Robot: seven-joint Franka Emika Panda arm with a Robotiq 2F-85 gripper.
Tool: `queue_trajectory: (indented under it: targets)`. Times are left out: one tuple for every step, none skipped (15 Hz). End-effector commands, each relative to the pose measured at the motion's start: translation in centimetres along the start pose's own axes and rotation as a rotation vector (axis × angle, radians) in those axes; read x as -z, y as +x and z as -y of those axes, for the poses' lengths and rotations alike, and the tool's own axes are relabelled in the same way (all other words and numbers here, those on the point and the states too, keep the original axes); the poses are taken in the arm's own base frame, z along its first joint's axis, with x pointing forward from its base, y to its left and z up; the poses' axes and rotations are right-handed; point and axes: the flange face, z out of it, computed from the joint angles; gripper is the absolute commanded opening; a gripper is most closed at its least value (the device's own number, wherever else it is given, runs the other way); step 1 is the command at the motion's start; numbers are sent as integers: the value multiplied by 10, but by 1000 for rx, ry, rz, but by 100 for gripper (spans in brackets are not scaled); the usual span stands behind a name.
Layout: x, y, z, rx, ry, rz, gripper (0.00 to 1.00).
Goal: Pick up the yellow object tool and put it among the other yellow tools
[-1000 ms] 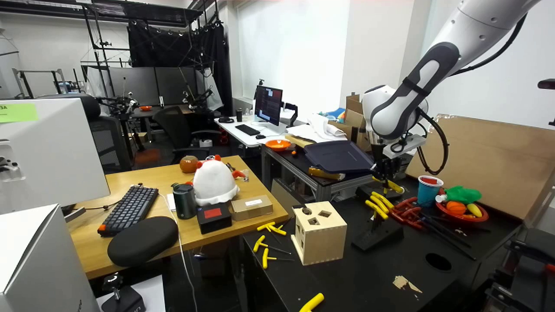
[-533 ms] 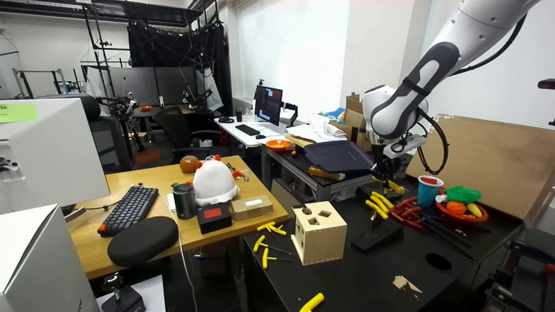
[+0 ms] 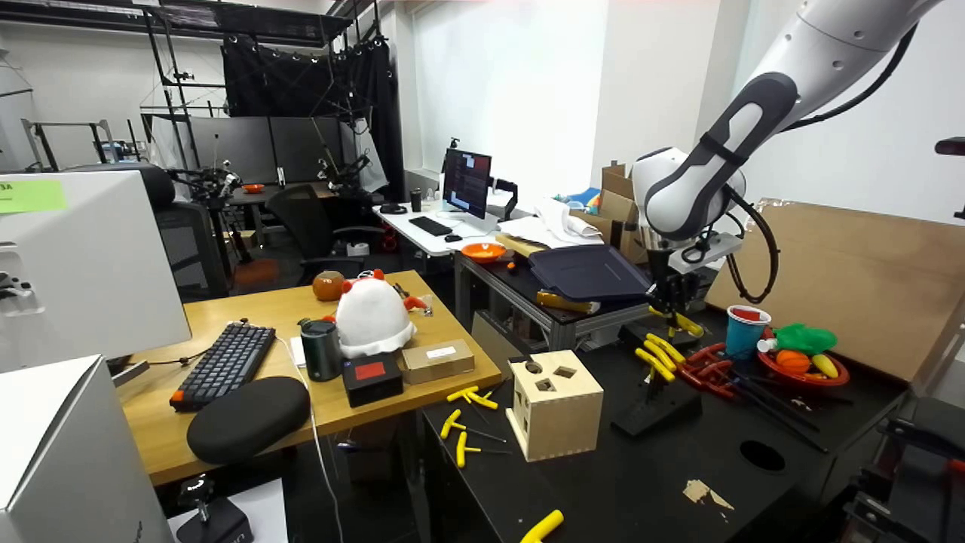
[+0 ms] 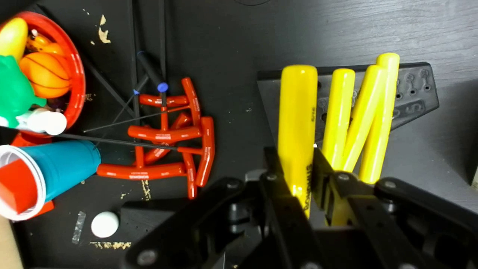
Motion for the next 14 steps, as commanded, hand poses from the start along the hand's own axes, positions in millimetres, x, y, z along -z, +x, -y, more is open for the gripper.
queue_trajectory:
  targets:
    - [-11,3,-10,2,47,75,6]
    - [-11,5,-13,-5,54,78,6]
    - [-11,7,-17,-12,54,74,6]
    - [-11,9,-18,-16,60,74,6]
    - [-12,10,-19,-23,53,67,6]
    - [-14,11,-20,-31,38,54,6]
    - [-16,11,-20,-37,17,34,6]
    - [-15,12,-19,-37,14,27,6]
    - [-14,11,-19,-35,13,27,6]
    - [-14,11,-18,-36,12,26,6]
    - [-13,10,-17,-35,11,25,6]
    - [-13,10,-16,-33,11,24,6]
    - [-11,9,-16,-33,7,15,6]
    - [-10,9,-15,-31,4,6,6]
